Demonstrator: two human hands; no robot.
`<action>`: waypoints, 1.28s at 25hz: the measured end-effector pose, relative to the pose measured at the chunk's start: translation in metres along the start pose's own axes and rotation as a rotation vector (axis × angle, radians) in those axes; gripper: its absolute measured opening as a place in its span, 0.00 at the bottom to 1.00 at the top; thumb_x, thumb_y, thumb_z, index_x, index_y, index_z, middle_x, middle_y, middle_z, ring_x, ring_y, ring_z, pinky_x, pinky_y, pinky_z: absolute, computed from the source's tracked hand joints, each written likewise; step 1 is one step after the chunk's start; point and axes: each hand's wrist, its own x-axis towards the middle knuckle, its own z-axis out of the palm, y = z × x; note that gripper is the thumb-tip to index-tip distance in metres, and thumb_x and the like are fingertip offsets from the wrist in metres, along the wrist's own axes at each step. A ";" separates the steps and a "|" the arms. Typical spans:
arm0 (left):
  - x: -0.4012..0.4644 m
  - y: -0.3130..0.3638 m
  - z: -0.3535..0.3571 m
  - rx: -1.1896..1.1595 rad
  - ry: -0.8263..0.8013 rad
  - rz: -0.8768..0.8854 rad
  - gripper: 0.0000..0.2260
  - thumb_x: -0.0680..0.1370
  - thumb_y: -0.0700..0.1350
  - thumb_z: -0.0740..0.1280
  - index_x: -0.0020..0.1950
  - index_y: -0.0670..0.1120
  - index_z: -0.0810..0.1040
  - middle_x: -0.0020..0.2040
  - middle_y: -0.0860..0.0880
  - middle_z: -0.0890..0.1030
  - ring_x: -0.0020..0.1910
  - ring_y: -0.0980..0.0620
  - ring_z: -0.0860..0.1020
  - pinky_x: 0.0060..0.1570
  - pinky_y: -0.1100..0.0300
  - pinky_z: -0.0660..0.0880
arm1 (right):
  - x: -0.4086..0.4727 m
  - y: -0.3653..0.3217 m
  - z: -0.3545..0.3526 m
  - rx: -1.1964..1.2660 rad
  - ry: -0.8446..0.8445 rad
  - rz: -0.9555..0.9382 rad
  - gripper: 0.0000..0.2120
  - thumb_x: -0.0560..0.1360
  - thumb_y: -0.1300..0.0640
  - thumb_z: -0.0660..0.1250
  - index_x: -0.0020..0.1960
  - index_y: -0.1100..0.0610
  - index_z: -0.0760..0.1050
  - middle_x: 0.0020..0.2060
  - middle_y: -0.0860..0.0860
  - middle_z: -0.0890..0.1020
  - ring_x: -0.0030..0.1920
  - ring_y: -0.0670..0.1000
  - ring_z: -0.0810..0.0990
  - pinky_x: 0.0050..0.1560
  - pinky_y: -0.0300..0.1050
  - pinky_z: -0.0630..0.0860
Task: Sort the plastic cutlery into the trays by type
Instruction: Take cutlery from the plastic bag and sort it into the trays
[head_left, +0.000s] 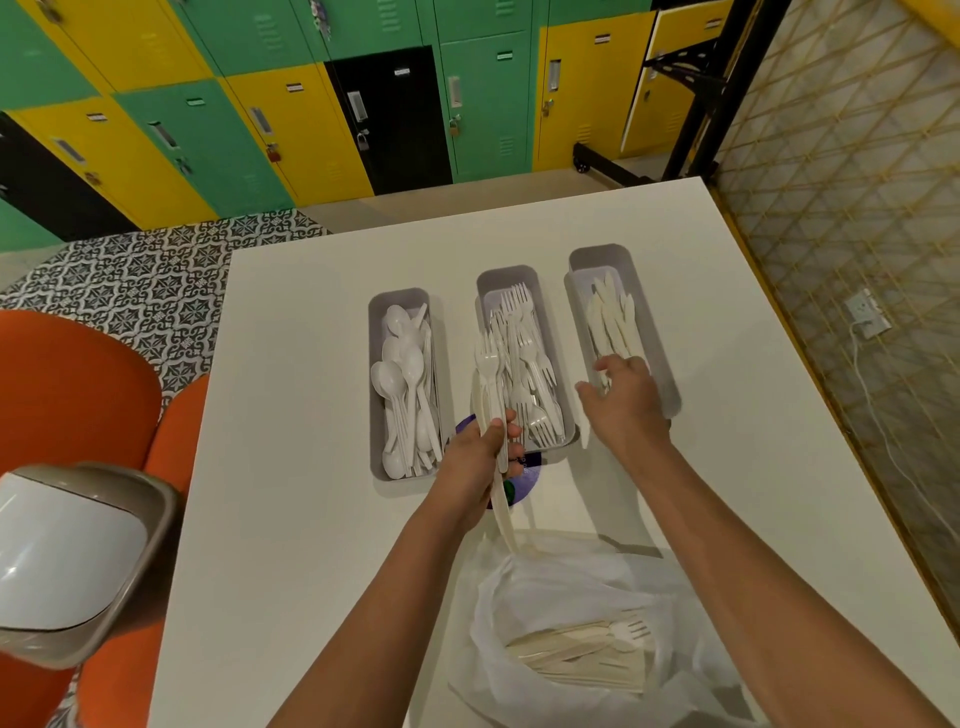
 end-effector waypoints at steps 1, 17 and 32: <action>-0.001 0.000 0.001 0.012 0.002 0.005 0.10 0.83 0.41 0.54 0.53 0.43 0.75 0.38 0.51 0.76 0.33 0.55 0.73 0.30 0.66 0.74 | -0.007 -0.007 0.001 0.065 -0.052 -0.002 0.13 0.76 0.54 0.65 0.58 0.58 0.75 0.53 0.54 0.76 0.54 0.53 0.76 0.50 0.41 0.70; -0.010 -0.005 0.003 0.132 -0.018 0.092 0.12 0.83 0.42 0.52 0.56 0.43 0.75 0.42 0.45 0.82 0.39 0.50 0.80 0.41 0.58 0.79 | -0.035 -0.047 0.020 0.662 -0.447 0.325 0.07 0.77 0.62 0.62 0.42 0.62 0.77 0.32 0.56 0.78 0.24 0.49 0.73 0.24 0.36 0.70; 0.000 -0.011 -0.010 0.267 0.200 0.042 0.10 0.81 0.50 0.59 0.46 0.49 0.78 0.40 0.44 0.79 0.28 0.52 0.69 0.26 0.64 0.65 | 0.013 -0.033 0.037 0.036 -0.203 0.030 0.07 0.77 0.58 0.64 0.40 0.58 0.71 0.30 0.48 0.71 0.35 0.50 0.73 0.34 0.38 0.66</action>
